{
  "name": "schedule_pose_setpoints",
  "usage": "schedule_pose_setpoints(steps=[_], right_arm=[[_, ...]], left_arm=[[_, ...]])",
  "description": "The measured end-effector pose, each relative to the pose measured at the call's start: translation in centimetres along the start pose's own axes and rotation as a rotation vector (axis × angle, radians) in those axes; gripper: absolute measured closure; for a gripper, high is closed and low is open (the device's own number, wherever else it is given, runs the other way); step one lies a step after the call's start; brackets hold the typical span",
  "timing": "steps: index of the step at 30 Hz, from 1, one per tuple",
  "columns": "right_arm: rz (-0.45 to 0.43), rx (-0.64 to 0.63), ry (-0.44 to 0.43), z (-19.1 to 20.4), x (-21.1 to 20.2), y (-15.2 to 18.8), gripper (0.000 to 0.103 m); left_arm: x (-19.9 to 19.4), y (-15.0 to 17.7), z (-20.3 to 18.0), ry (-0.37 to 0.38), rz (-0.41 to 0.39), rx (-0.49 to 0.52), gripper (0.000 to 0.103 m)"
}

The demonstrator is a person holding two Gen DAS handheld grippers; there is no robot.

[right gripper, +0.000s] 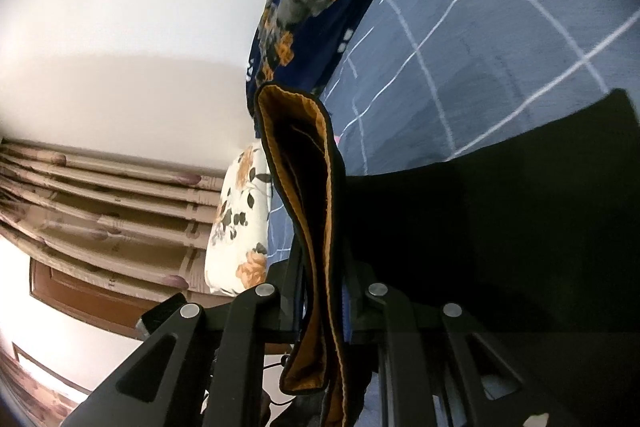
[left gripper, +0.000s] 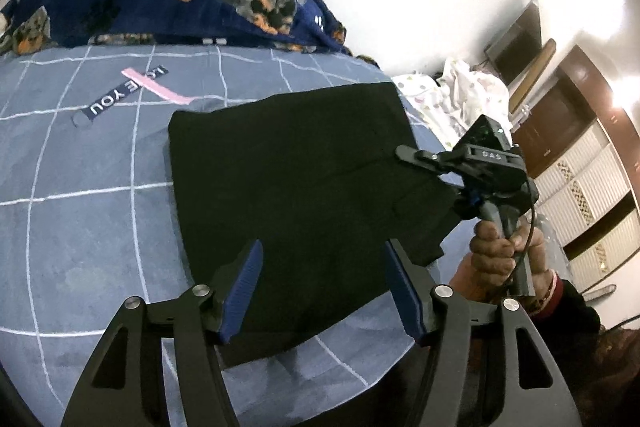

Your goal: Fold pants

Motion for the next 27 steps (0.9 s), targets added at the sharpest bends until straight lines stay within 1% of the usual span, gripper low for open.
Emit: schedule_pose_setpoints(steps=[12, 14, 19, 27], right_arm=[[-0.086, 0.088, 0.011, -3.9, -4.7, 1.2, 0.089], [-0.096, 0.096, 0.008, -4.3, -5.1, 1.1, 0.089], [-0.114, 0.115, 0.003, -5.3, -5.8, 1.3, 0.089], [-0.138, 0.152, -0.004, -6.7, -7.1, 1.9, 0.089]], left_arm=[[2.0, 0.4, -0.5, -0.023, 0.065, 0.038, 0.037], [2.1, 0.4, -0.6, -0.033, 0.065, 0.038, 0.037], [2.3, 0.3, -0.4, -0.029, 0.068, 0.028, 0.037], [2.9, 0.3, -0.8, -0.034, 0.094, 0.040, 0.037]])
Point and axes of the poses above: each gripper's, at about its wrist camera, not at the fingertips, and x roughly the way its jaws point, z to its left, y to its underside, the point moved 1 cm from there along x, roughly the way its jaws point, and after that the axes turned 4 degrees about z, right-handed, at the moved point
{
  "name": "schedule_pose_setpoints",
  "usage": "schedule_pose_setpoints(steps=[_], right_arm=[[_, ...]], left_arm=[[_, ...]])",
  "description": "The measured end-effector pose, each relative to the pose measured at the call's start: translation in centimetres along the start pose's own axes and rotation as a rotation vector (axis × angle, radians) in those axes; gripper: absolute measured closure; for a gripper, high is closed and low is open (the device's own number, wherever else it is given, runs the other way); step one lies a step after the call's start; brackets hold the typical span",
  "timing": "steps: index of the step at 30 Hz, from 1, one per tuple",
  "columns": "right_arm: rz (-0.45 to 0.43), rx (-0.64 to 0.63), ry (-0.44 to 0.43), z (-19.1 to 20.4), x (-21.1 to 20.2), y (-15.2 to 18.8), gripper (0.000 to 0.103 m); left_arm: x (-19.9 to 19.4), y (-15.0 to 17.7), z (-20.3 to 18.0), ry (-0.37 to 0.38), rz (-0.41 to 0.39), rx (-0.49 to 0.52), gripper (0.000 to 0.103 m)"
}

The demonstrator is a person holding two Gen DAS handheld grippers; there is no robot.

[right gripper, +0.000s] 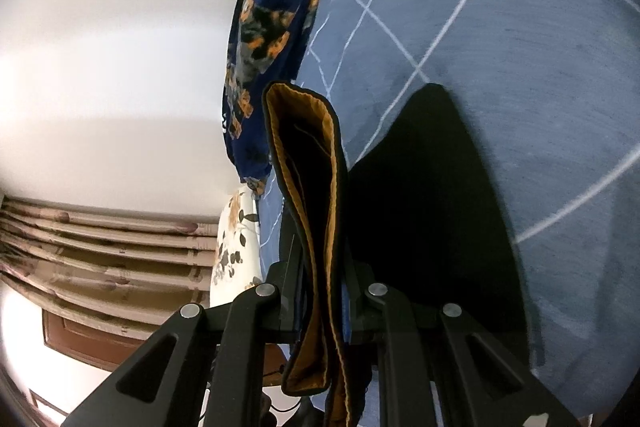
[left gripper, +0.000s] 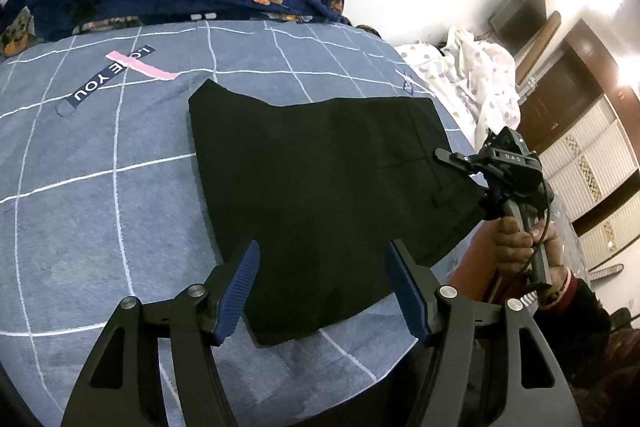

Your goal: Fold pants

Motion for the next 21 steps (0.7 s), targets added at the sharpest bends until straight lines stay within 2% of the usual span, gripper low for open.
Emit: schedule_pose_setpoints(steps=[21], right_arm=[[-0.032, 0.042, -0.001, -1.4, -1.3, -0.1, 0.089]], left_arm=[[0.9, 0.2, 0.2, -0.011, 0.045, -0.008, 0.036]])
Point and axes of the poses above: each gripper's, at about its wrist camera, not at the fingertips, and x roughly the way its jaws point, z to its left, y to its underside, the point moved 1 cm from there along x, roughly the way its jaws point, and after that the axes turned 4 degrees about z, right-handed, at the moved point
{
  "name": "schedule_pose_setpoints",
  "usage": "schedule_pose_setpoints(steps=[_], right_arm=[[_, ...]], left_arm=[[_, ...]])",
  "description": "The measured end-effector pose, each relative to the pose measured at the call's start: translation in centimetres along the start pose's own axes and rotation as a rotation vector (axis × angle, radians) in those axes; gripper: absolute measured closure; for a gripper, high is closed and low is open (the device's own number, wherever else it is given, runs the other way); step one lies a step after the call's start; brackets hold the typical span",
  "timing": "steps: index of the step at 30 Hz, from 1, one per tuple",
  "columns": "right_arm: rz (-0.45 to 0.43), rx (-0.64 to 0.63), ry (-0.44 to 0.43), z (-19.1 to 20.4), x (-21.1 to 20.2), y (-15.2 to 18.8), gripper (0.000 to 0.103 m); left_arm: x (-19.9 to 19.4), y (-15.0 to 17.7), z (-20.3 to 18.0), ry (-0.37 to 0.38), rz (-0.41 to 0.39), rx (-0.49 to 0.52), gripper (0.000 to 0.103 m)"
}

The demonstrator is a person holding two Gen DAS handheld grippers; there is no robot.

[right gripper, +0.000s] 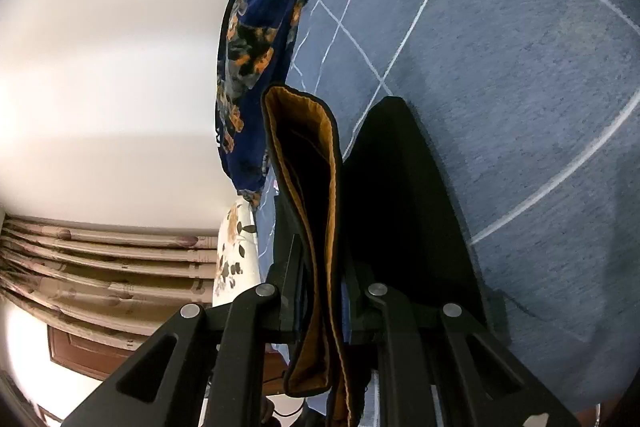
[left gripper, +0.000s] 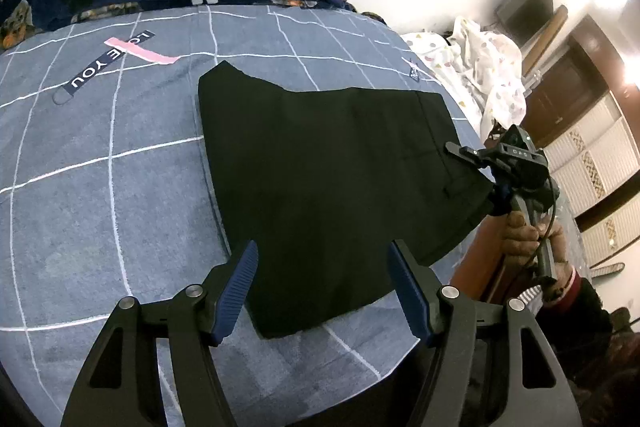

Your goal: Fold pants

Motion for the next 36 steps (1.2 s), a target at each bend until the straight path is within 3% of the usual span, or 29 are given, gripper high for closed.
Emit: schedule_pose_setpoints(steps=[18, 22, 25, 28, 29, 30, 32, 36], right_arm=[[-0.053, 0.023, 0.046, -1.2, -1.8, -0.4, 0.086], [-0.133, -0.055, 0.168, 0.2, -3.5, -0.1, 0.086], [-0.190, -0.127, 0.153, 2.8, -5.8, 0.9, 0.086], [-0.118, -0.129, 0.066, 4.4, -6.5, 2.8, 0.086], [-0.078, -0.096, 0.056, 4.3, -6.4, 3.7, 0.081], [-0.047, -0.062, 0.057, 4.0, -6.3, 4.5, 0.072], [-0.013, -0.006, 0.042, 3.0, -6.3, 5.6, 0.065], [-0.009, 0.062, 0.081, 0.9, -6.2, 6.4, 0.065]], left_arm=[[0.3, 0.3, -0.2, -0.008, 0.021, 0.000, 0.035], [0.2, 0.3, -0.2, -0.021, 0.022, -0.001, 0.035], [0.3, 0.1, -0.1, -0.022, 0.024, -0.007, 0.035], [0.2, -0.1, 0.0, -0.012, 0.022, -0.013, 0.035], [0.2, -0.2, 0.0, -0.009, 0.020, -0.014, 0.035], [0.2, -0.2, 0.0, -0.006, 0.018, -0.015, 0.035], [0.3, -0.2, -0.1, 0.002, 0.019, -0.018, 0.035], [0.5, -0.1, -0.5, 0.001, 0.029, -0.006, 0.035]])
Point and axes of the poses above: each gripper's, at about its wrist camera, not at the fingertips, and x roughly the way its jaws point, z to its left, y to its underside, the point moved 1 cm from there along x, roughly the way its jaws point, and after that the axes turned 4 degrees about z, right-handed, at the moved point
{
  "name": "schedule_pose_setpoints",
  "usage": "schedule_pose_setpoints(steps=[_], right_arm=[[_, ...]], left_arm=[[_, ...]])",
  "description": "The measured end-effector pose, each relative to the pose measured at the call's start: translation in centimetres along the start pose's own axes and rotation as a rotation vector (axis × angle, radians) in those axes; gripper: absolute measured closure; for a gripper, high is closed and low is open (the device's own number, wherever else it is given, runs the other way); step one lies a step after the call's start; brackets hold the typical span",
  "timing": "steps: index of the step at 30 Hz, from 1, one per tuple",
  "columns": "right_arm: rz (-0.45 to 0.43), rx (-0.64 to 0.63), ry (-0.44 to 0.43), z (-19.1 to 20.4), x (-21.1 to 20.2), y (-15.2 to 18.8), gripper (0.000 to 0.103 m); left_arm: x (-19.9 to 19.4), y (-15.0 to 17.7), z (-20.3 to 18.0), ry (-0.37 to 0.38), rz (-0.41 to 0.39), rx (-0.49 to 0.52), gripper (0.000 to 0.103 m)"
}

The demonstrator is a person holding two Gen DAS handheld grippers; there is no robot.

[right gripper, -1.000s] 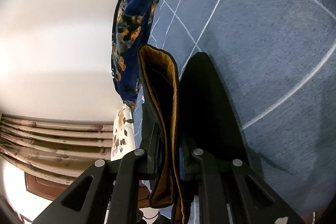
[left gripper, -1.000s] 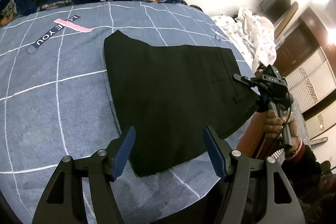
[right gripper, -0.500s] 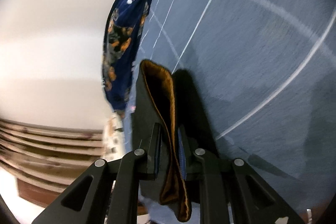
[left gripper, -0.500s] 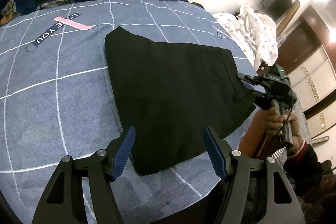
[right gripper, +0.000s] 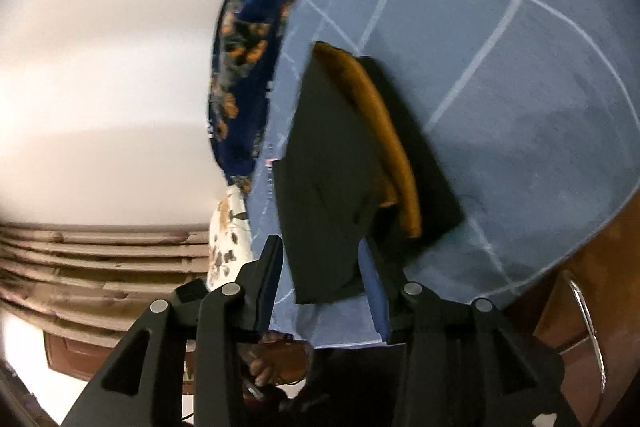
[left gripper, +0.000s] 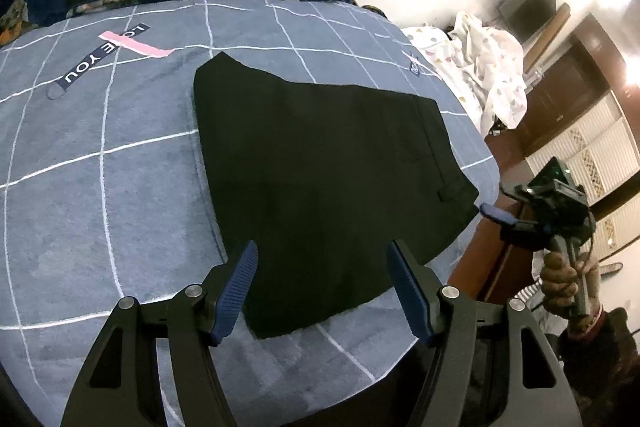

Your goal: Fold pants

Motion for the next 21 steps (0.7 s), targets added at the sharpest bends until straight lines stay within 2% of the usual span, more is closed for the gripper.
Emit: schedule_pose_setpoints(steps=[2, 7, 13, 14, 15, 18, 21], right_arm=[[0.002, 0.042, -0.011, -1.0, 0.4, -0.2, 0.064], [0.007, 0.055, -0.010, -1.5, 1.6, -0.5, 0.064], [0.001, 0.066, 0.034, -1.4, 2.4, -1.6, 0.062], [-0.004, 0.055, 0.041, -1.2, 2.5, -1.7, 0.071], [-0.011, 0.033, 0.054, -0.9, 2.5, -1.7, 0.091], [-0.037, -0.012, 0.070, -0.1, 2.1, -1.3, 0.091], [-0.057, -0.011, 0.033, 0.5, 1.4, -0.7, 0.091]], left_arm=[[0.0, 0.1, -0.2, -0.001, 0.004, 0.009, 0.035], [-0.2, 0.2, -0.4, -0.008, -0.003, 0.017, 0.035], [0.0, 0.3, -0.3, -0.010, 0.005, 0.008, 0.032], [0.0, 0.3, -0.3, -0.012, 0.005, 0.008, 0.032], [0.0, 0.3, -0.3, -0.013, 0.005, 0.006, 0.032], [0.0, 0.2, -0.3, -0.014, 0.005, 0.001, 0.032], [0.0, 0.2, -0.2, -0.016, 0.003, 0.000, 0.031]])
Point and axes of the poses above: each gripper's, at about its wrist camera, not at the fingertips, and x roughly the way its jaws point, z to its left, y to its underside, the point moved 1 cm from there along x, roughly the way its jaws point, and after that the axes turned 4 degrees about z, right-handed, at the moved point
